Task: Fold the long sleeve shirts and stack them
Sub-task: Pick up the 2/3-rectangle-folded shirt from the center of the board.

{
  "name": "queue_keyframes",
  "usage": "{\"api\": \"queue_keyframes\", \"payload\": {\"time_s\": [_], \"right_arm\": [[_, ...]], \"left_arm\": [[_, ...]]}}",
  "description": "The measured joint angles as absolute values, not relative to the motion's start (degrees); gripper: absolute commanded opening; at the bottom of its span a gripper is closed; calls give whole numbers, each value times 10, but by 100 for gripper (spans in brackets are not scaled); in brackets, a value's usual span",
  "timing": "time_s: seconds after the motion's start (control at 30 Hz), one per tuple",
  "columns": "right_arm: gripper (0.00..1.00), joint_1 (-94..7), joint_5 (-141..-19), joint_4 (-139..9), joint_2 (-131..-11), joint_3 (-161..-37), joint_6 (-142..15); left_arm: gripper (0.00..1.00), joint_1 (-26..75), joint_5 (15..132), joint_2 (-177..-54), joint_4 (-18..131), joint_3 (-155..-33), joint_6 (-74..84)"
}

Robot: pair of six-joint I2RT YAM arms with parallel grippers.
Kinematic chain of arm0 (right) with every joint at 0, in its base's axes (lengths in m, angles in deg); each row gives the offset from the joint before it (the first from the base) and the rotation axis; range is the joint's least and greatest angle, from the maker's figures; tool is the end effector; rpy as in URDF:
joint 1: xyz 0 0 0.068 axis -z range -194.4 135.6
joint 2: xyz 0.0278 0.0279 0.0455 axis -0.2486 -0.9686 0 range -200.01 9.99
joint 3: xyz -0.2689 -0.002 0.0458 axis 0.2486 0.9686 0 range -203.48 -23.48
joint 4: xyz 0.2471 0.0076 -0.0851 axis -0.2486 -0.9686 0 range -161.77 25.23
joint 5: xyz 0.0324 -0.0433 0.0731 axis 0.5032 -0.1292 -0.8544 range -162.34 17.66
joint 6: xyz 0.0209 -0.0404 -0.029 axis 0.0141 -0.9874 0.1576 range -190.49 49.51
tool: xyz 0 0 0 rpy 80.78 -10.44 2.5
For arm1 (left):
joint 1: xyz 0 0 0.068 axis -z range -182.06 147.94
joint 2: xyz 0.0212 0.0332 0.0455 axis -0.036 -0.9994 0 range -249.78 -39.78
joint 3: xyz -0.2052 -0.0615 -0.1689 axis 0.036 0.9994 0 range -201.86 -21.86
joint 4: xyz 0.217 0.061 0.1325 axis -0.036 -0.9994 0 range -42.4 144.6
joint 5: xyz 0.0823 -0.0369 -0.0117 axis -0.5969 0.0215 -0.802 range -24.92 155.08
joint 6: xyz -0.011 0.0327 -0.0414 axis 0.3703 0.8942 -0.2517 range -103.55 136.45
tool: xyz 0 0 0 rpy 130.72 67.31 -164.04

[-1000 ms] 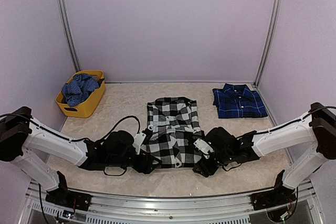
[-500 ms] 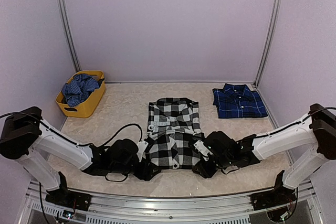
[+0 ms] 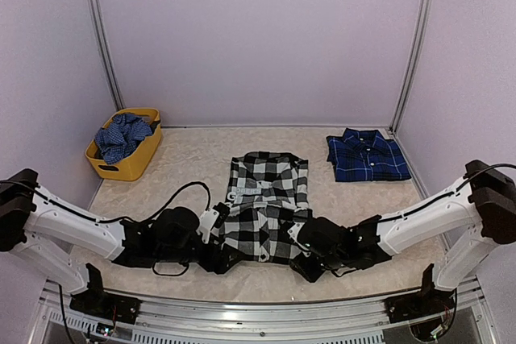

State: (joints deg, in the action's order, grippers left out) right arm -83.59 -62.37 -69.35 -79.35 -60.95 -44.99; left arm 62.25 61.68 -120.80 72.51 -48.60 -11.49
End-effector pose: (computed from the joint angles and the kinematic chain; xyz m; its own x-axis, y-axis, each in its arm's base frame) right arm 0.1036 0.2556 0.1309 -0.6488 -0.5141 -0.5611 -0.6729 0.7318 0.1076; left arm 0.1141 -0.2323 0.1454 -0.6389 0.2491 -0.7278 0.6559 0.6707 -0.3462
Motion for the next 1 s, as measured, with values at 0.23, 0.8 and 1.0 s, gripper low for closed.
{"api": "queue_keyframes", "payload": {"time_s": [0.23, 0.8, 1.0], "right_arm": [[18, -873, -564, -746, -837, -663, -420], [0, -939, -656, -865, -741, -622, -373], [0, -941, -722, -927, -651, -576, -362]], "left_arm": [[80, 616, 623, -1170, 693, -486, -101], [79, 706, 628, -1139, 682, -487, 7], [79, 773, 608, -1160, 681, -509, 62]]}}
